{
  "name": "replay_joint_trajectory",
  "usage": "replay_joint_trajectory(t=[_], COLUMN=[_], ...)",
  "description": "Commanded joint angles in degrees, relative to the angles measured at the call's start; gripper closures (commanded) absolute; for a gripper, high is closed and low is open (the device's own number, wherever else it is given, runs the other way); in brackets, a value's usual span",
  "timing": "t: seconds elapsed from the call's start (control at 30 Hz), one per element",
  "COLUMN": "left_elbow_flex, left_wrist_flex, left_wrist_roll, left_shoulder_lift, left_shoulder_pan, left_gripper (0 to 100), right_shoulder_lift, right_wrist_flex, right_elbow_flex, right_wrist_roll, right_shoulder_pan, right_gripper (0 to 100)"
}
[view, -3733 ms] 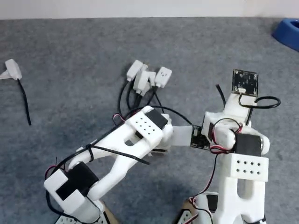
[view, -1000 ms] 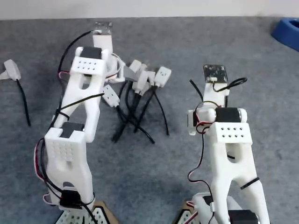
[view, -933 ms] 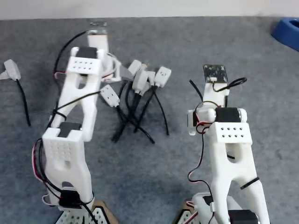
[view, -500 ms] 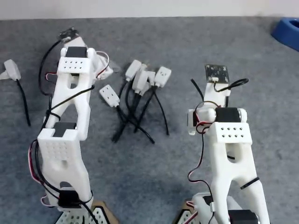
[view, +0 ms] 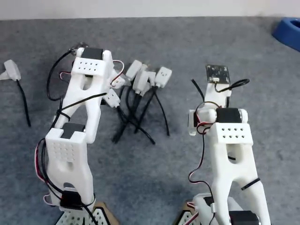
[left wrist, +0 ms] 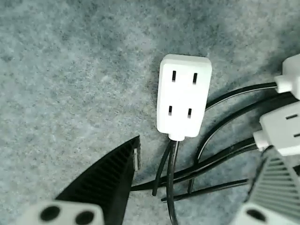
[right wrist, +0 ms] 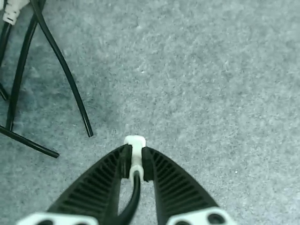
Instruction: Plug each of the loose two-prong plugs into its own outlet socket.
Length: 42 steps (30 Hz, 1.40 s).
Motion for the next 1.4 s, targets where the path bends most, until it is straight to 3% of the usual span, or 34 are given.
replay_joint_trajectory(t=[0.0,0.13,0.63,0.73,0.9,1.1,1.2,1.37], left_elbow_flex=[-0.7,-0.3,-0.8,-0.8,-1.9,-2.0,-2.0,-2.2], left_wrist_flex=[-1.1,-5.0,-5.8,-5.8,-6.9,-6.6,-6.5,-2.3], left_wrist_roll=[0.5,0.5,0.2,-1.7,-9.3,-10.8,-20.8,-52.4], left_shoulder_lift=[-0.7,-0.5,6.6,6.7,6.9,6.8,6.7,6.4], left_shoulder_pan=[-2.7,-4.2,-4.0,-4.0,-3.9,-3.6,-1.9,3.7], left_gripper=[61,61,62,72,100,98,99,99], right_shoulder_lift=[-0.8,-0.8,-0.8,-0.8,-0.8,-0.8,-0.9,-0.9], right_wrist_flex=[-0.4,0.9,1.1,1.2,1.2,1.9,2.0,2.9], right_elbow_flex=[-0.7,-0.8,-0.8,-0.8,-0.8,-0.8,-0.9,-1.9], right_wrist_roll=[-0.6,-0.6,-0.6,-0.6,-0.6,0.8,1.0,2.8], right_shoulder_pan=[-0.2,-0.2,-0.2,-0.2,-0.2,-0.2,-0.2,1.4], right_gripper=[99.2,99.2,99.2,99.2,99.2,99.2,99.2,99.2])
